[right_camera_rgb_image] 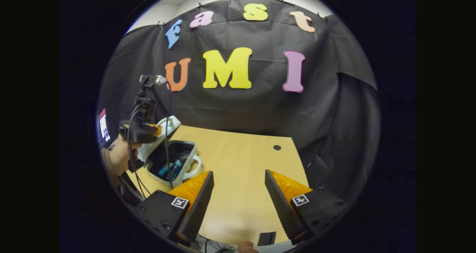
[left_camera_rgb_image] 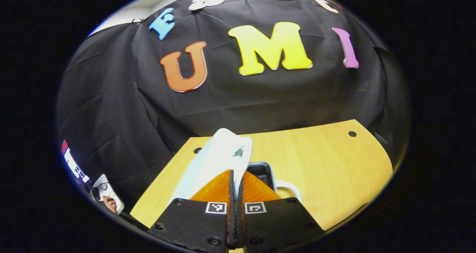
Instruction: First open the suitcase, pack the skin care products into it, and then close the suitcase.
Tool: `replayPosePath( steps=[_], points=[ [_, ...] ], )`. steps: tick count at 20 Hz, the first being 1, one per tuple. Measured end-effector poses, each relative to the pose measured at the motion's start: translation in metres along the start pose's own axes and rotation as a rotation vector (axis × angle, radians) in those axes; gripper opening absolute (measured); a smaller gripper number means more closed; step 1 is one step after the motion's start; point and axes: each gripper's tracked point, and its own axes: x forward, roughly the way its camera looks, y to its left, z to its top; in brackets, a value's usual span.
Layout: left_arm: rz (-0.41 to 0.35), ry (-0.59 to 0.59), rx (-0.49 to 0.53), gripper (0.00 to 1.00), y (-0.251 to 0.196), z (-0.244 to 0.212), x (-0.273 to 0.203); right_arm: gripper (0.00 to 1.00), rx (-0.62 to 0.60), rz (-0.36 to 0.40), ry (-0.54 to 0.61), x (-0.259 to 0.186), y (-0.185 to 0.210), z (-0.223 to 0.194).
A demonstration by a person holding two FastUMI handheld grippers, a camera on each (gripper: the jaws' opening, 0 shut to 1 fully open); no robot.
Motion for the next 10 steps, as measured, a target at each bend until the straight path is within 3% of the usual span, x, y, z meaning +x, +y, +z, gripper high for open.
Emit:
replayPosePath(
  steps=[2,5,10],
  points=[
    [-0.018,0.025,0.028,0.03,-0.031,-0.024,0.010,0.78,-0.008,-0.010,0.019,0.000,-0.007,-0.010],
    [-0.040,0.077,0.100,0.04,-0.062,-0.060,0.019,0.82,-0.009,-0.019,0.028,-0.006,-0.012,-0.014],
    [-0.062,0.104,0.138,0.04,-0.067,-0.077,0.025,0.82,-0.008,-0.051,0.011,-0.005,-0.015,-0.009]
  ],
)
